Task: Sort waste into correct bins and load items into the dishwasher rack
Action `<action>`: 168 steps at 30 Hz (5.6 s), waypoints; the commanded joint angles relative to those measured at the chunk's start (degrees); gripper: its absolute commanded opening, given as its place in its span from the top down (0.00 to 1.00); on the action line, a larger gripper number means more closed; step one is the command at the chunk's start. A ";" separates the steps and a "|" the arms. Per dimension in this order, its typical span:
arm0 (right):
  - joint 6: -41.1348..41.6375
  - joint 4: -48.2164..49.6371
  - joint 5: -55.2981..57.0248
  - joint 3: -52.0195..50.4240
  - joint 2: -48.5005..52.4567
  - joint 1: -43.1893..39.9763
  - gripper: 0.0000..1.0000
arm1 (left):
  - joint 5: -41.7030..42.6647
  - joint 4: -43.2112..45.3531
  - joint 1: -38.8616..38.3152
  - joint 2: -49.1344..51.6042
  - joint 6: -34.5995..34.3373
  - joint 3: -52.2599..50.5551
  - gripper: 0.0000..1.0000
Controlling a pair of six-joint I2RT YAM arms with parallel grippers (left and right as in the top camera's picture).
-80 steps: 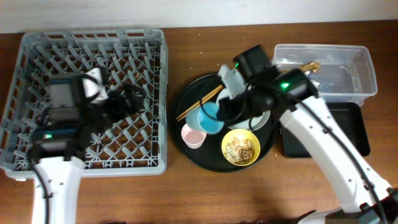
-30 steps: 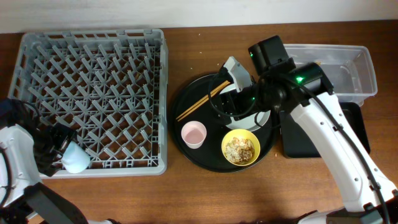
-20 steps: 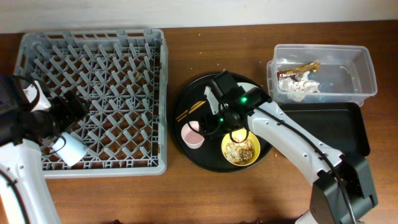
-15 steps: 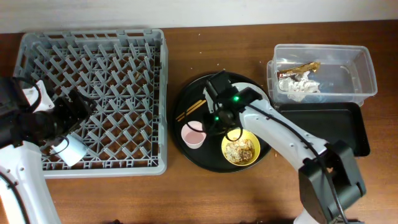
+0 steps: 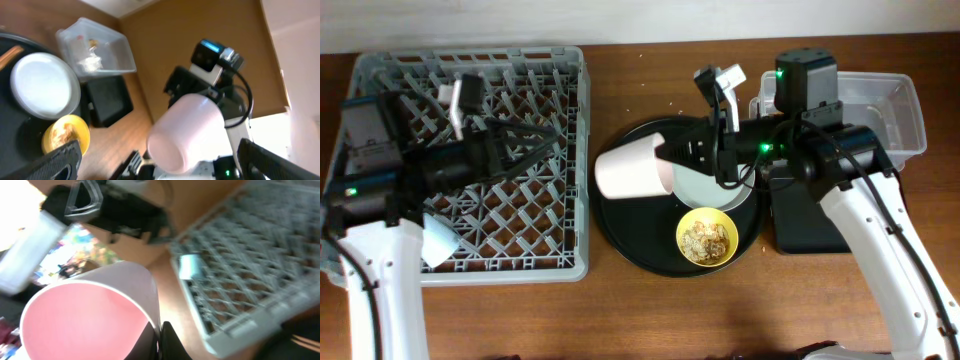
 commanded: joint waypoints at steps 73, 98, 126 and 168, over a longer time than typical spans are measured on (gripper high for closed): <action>11.45 -27.65 49.68 0.55 0.44 8.68 0.14 | -83.93 -12.59 15.50 18.62 -12.13 -5.81 1.00; 15.78 -25.94 68.63 -6.38 30.62 20.15 0.96 | -38.84 -29.70 -9.92 7.37 34.16 18.75 0.01; -16.33 2.62 -3.04 -28.61 9.55 -46.42 0.96 | -38.84 -29.70 -9.92 7.37 34.16 18.75 0.01; 11.69 -20.61 57.33 4.48 12.81 5.62 0.34 | -38.38 -24.59 -9.92 7.37 27.28 18.75 0.01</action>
